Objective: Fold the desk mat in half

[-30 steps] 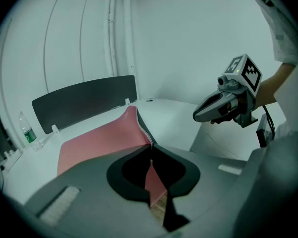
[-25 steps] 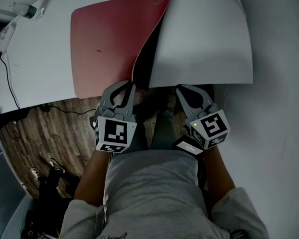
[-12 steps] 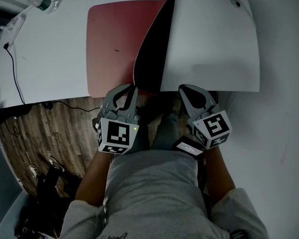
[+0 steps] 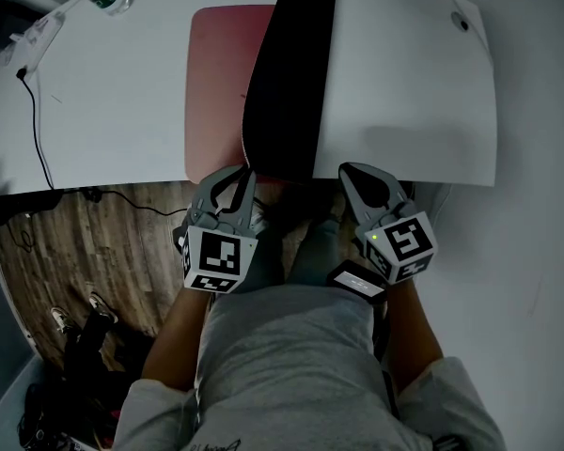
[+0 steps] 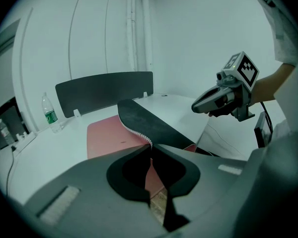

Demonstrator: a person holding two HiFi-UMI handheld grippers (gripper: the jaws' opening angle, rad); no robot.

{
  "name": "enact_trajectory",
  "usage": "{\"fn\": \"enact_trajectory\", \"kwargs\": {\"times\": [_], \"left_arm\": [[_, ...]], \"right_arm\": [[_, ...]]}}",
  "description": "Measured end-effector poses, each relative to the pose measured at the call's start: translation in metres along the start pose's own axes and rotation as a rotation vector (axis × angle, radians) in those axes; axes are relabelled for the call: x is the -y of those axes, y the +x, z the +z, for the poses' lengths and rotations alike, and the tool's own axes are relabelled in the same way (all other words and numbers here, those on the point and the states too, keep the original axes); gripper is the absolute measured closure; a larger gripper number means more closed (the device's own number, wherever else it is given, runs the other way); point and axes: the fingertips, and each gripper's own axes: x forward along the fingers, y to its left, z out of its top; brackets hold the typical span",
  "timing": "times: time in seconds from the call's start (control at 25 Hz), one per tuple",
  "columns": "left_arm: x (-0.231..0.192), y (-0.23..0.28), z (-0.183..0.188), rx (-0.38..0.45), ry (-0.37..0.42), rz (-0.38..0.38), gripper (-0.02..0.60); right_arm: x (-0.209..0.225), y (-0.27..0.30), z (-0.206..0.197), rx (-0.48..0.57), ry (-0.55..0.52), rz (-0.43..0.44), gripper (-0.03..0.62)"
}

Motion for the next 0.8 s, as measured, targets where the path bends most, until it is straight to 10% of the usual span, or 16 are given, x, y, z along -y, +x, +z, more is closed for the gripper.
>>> {"fn": "enact_trajectory", "kwargs": {"times": [0.8], "left_arm": [[-0.055,-0.032,-0.071,-0.088,-0.091,0.089,0.545]], "right_arm": [[-0.039,0.031,0.007,-0.028,-0.037,0.044,0.586]]}}
